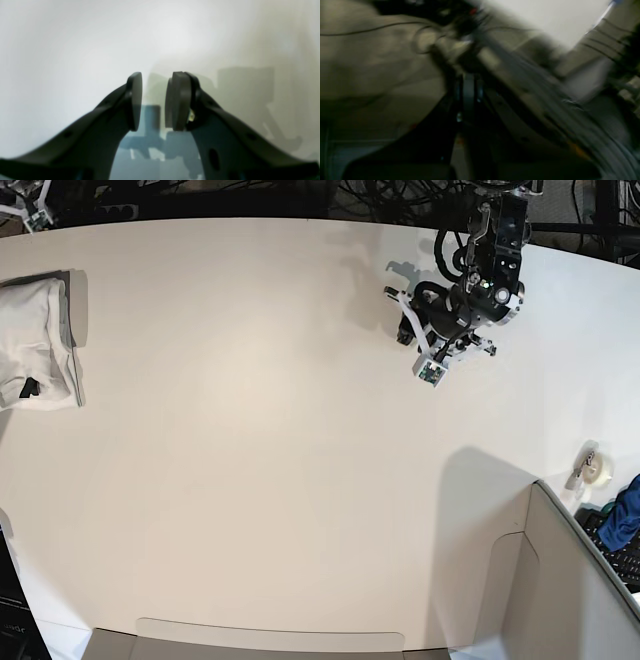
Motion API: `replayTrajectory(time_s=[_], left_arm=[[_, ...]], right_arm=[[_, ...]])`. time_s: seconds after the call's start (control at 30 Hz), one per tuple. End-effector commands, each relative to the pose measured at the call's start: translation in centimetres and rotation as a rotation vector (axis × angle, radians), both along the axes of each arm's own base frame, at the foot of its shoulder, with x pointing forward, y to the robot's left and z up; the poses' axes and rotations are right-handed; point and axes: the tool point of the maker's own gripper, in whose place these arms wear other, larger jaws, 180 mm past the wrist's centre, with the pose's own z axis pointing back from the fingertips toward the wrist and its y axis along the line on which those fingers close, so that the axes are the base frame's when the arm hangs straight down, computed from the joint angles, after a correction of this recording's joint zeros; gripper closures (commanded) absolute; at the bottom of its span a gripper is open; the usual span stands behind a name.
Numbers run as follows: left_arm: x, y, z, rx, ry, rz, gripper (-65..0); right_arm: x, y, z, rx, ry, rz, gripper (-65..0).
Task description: Layout the t-shirt on the table in an organized manner, then fold the t-shirt properly
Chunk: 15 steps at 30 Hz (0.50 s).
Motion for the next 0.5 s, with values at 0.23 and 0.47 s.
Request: replayTrajectory(time_s=[0.23, 0.47], left_arm=[[0.0, -1.2, 4.7, -0.019, -0.135, -0.034, -19.9], [-5.7, 4.4, 2.9, 0.058, -0.019, 0.106, -19.9]], right_arm=[[-9.2, 9.4, -7.7, 0.303, 0.287, -0.075, 0.0], [-11.0, 10.7, -15.4, 0.409, 0.420, -0.238, 0.0]])
